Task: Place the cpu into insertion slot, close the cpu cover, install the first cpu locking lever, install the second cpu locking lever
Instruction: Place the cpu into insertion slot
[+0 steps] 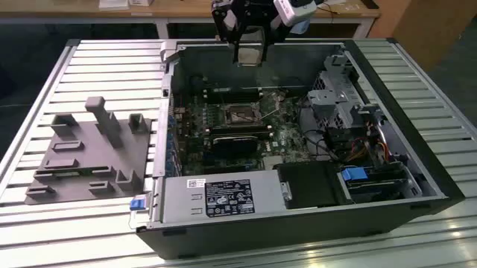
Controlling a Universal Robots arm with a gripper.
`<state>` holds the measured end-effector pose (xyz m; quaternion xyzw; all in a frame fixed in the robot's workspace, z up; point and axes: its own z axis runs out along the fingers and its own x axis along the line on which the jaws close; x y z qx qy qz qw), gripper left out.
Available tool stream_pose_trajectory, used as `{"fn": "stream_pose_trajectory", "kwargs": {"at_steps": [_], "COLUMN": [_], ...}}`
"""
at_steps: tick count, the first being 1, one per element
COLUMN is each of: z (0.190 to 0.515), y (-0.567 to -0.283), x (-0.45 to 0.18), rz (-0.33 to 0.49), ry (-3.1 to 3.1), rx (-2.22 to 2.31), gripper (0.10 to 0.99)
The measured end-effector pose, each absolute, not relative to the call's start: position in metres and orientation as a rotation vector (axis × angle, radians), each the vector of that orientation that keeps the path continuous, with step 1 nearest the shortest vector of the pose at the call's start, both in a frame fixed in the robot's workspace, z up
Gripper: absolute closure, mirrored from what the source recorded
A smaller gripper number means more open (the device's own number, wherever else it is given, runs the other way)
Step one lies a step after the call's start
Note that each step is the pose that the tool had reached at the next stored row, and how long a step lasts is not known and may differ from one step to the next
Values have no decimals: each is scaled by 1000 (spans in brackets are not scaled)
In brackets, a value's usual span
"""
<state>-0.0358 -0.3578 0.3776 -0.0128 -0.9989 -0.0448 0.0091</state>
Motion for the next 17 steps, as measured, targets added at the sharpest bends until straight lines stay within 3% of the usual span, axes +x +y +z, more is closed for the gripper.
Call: {"fn": "stream_pose_trajectory", "kwargs": {"at_steps": [17], "z": [371], "y": [-358], "x": [-36], "rz": [-140], "ry": [-3121], "rx": [-40], "gripper": [549]}}
